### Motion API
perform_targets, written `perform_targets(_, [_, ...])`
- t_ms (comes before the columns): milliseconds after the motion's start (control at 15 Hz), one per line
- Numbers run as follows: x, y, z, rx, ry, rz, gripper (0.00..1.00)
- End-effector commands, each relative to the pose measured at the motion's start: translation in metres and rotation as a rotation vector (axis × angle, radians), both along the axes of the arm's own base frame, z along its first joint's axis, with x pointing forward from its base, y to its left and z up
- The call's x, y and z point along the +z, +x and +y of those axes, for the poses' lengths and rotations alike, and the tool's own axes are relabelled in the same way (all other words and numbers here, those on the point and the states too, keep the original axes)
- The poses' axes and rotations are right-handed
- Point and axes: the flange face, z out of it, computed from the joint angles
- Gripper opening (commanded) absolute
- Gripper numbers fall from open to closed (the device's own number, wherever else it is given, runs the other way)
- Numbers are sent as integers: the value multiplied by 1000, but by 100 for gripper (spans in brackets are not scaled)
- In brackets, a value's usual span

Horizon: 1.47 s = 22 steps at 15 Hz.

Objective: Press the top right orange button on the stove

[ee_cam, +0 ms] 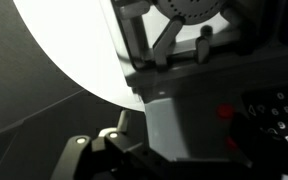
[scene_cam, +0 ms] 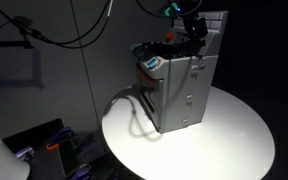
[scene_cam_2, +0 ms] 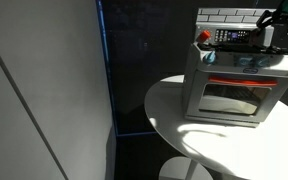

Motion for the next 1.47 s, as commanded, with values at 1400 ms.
perform_targets(1400, [10,9,-2,16,-59,-7,100])
